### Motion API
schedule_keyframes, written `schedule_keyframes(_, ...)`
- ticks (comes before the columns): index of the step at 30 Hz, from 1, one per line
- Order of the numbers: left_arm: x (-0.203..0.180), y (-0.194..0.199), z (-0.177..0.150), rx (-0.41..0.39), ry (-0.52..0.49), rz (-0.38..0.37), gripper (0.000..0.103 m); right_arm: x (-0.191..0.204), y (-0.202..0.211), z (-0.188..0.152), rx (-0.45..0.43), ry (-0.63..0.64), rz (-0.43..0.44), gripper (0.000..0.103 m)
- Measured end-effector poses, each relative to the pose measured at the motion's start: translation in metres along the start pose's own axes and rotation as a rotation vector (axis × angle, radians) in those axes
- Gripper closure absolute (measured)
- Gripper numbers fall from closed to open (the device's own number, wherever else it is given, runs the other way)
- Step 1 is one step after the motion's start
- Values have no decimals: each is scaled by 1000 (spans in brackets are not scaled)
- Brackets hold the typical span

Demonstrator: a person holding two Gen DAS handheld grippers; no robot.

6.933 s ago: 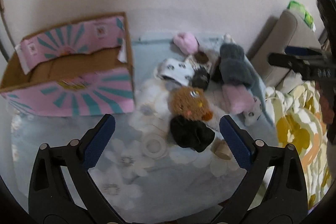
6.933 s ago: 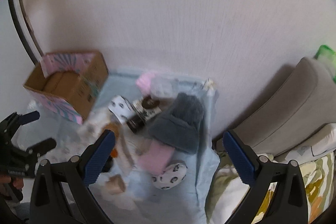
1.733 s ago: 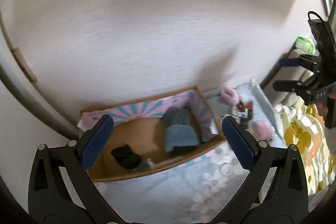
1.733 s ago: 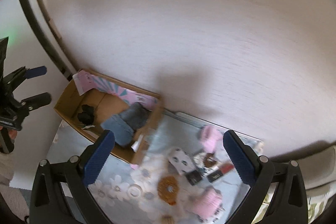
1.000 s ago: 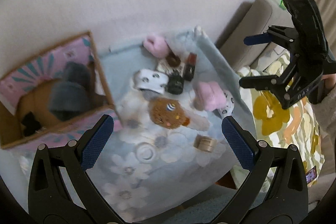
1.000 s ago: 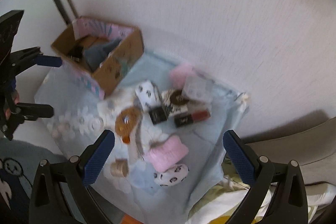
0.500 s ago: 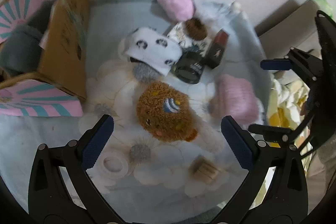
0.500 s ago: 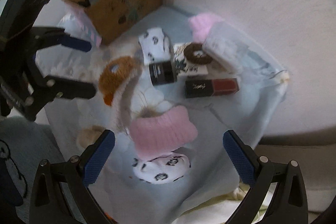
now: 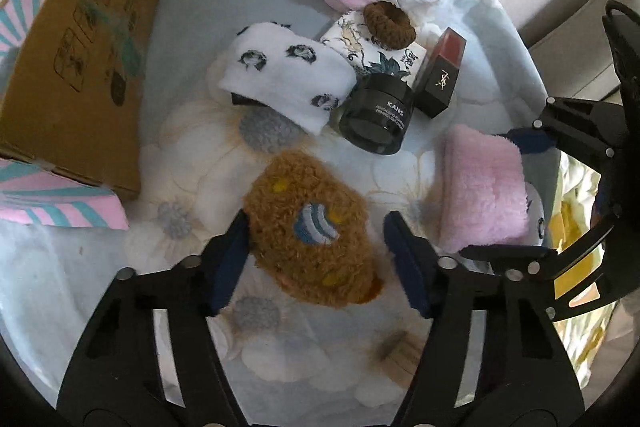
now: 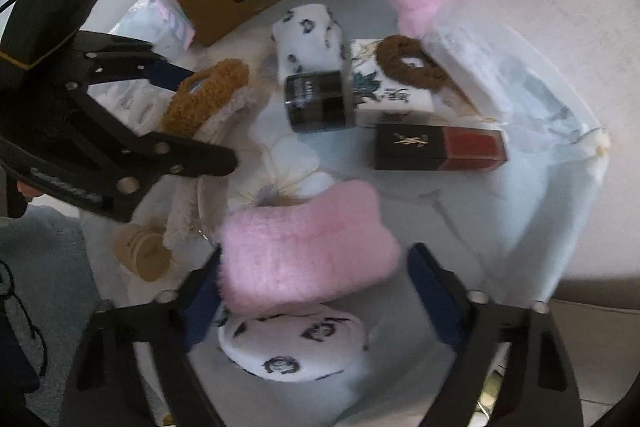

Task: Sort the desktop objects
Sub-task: 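Grasp the brown plush bear with the left tool while the right tool grasps the pink sock, then carry the bear and pink sock into the box and open both tools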

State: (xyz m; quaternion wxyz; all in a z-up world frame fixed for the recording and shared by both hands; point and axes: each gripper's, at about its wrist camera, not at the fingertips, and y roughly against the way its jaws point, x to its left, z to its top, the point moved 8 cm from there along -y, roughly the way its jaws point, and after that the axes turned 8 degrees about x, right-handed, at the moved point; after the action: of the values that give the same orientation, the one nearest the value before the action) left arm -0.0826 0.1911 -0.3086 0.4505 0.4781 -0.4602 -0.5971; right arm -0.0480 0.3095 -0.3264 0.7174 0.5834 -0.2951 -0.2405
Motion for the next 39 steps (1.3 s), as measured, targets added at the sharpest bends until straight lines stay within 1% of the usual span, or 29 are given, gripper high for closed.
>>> schedule_keyframes(2,2,1,0,-3,11,-4,51,1,-2,-1,9,3,-2,36)
schedule_keyframes(4,4,2,-1,-1,25,-16,55,2,1,-1,-1,4,8,47)
schedule_keyframes(5,5,3,-1,-2,28,-19,57,1,4,-1,-7,-1,15,51)
schedule_keyframes(7,6,6,0,-10,29,-21,61,0,11,0,-31,-22,33,66)
schedule_keyframes(9,5,9,0,-14,24,-18,63,-3,17,1,-39,-46,40,72)
schedule_keyframes(10,4,11,0,-16,19,-17,64,-3,18,1,-37,-52,38,74)
schedule_keyframes(14,1,18,-1,-21,8,-12,66,-2,23,2,-43,-66,24,76)
schedule_keyframes(17,1,28,-1,-30,6,-24,66,-1,28,2,-46,-76,11,76)
schedule_keyframes(21,-1,47,2,-53,-19,-24,66,4,35,-2,-51,-96,0,76)
schedule_keyframes(24,0,66,7,-80,-40,-34,66,-1,46,1,-63,-124,-5,76)
schedule_keyframes(25,1,72,4,-85,-47,-39,66,0,50,2,-68,-136,-6,76)
schedule_keyframes(27,-2,89,4,-101,-68,-54,66,1,60,7,-82,-156,-12,76)
schedule_keyframes(28,-6,87,17,-106,-74,-56,66,2,65,8,-89,-161,-17,76)
schedule_keyframes(29,-6,93,23,-115,-86,-59,66,1,72,4,-93,-165,-21,76)
schedule_keyframes(31,-3,113,23,-136,-111,-66,66,2,88,4,-106,-180,-37,76)
schedule_keyframes(32,-6,116,27,-146,-120,-70,66,3,96,6,-113,-188,-44,76)
schedule_keyframes(35,-5,138,37,-182,-142,-77,66,4,114,16,-135,-201,-62,76)
schedule_keyframes(39,7,171,45,-226,-163,-81,66,10,142,30,-162,-216,-91,76)
